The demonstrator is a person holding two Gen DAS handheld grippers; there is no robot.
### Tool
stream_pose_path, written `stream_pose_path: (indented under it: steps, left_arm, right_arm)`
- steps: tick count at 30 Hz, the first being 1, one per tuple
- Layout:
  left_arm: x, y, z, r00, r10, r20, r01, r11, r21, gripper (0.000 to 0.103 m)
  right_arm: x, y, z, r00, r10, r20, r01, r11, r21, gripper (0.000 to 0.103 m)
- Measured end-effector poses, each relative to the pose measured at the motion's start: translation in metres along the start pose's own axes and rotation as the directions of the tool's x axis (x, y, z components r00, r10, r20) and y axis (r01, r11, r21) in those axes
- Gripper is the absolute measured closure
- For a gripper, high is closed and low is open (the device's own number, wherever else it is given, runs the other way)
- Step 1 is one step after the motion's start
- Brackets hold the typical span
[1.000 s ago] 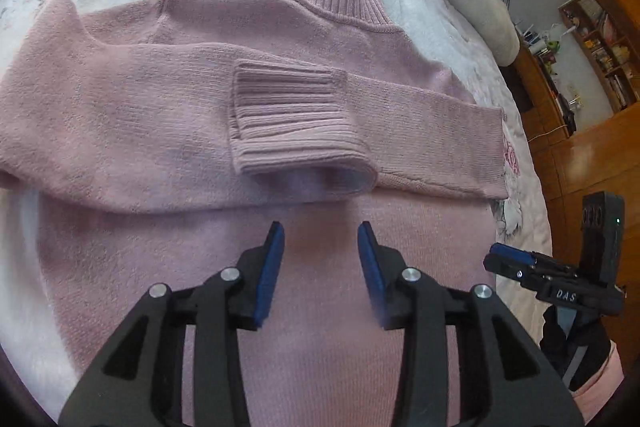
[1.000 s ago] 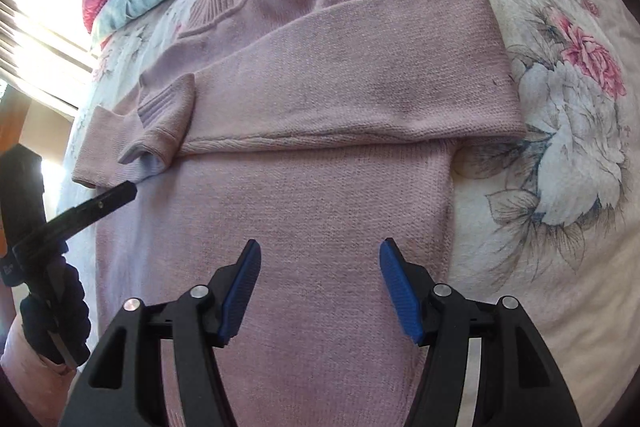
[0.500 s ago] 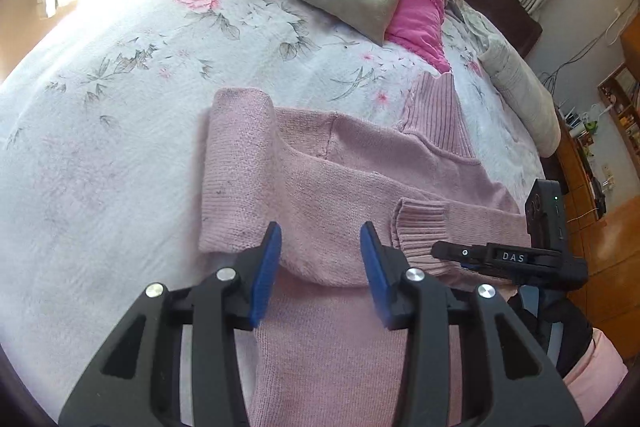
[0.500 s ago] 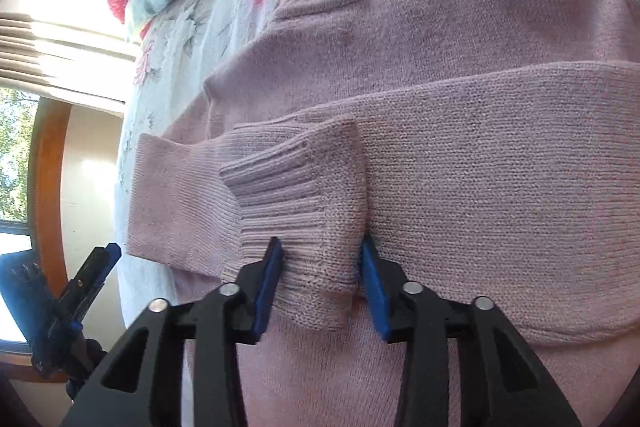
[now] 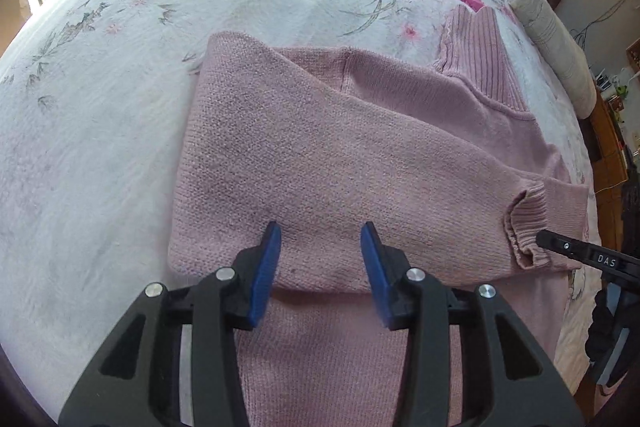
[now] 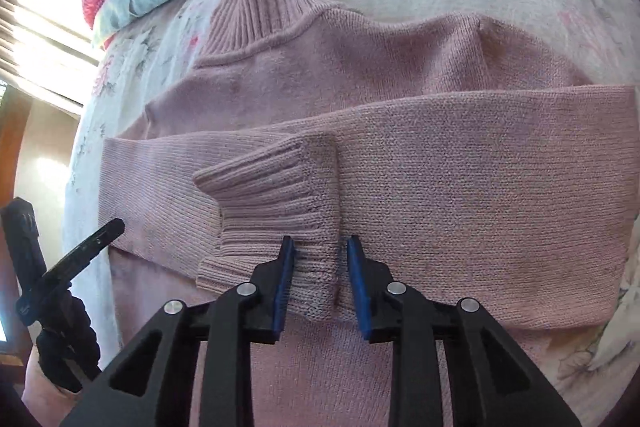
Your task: Fold small clothes
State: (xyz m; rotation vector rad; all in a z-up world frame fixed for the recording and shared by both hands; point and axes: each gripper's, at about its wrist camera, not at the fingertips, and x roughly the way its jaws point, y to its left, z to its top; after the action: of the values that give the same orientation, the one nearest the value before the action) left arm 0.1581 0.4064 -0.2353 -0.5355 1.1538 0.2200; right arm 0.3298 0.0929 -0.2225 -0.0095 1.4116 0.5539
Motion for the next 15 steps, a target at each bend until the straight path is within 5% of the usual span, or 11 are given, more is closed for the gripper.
stream_pose_path:
  steps: [4,6,8,11,15]
  left_arm:
    - [-0.016,-0.004,0.003,0.999,-0.026,0.039,0.025,1.0,0.005,0.061]
    - [-0.02,-0.009,0.005,0.998,-0.035,0.046,0.034,0.999,0.012,0.059]
    - [-0.014,-0.015,0.008,0.999,-0.034,0.027,0.033,0.999,0.025,0.059]
    - [-0.002,-0.02,0.008,1.0,-0.018,-0.008,0.018,0.999,0.04,0.059]
    - [0.016,-0.017,0.005,0.999,0.005,-0.05,-0.003,0.999,0.044,0.059]
  right_arm:
    - [-0.027,0.029,-0.004,0.997,0.054,0.061,-0.046,0.991,-0.126,0.073]
    - [-0.023,0.056,-0.008,0.998,0.048,0.037,-0.038,0.97,-0.239,0.064]
    - [-0.01,0.081,-0.014,1.0,-0.003,0.01,0.006,0.939,-0.344,0.052]
    - [0.018,0.097,-0.024,0.991,-0.129,-0.02,0.107,0.892,-0.439,0.052]
    - [0.026,0.088,-0.024,0.985,-0.172,-0.006,0.152,0.884,-0.442,0.079]
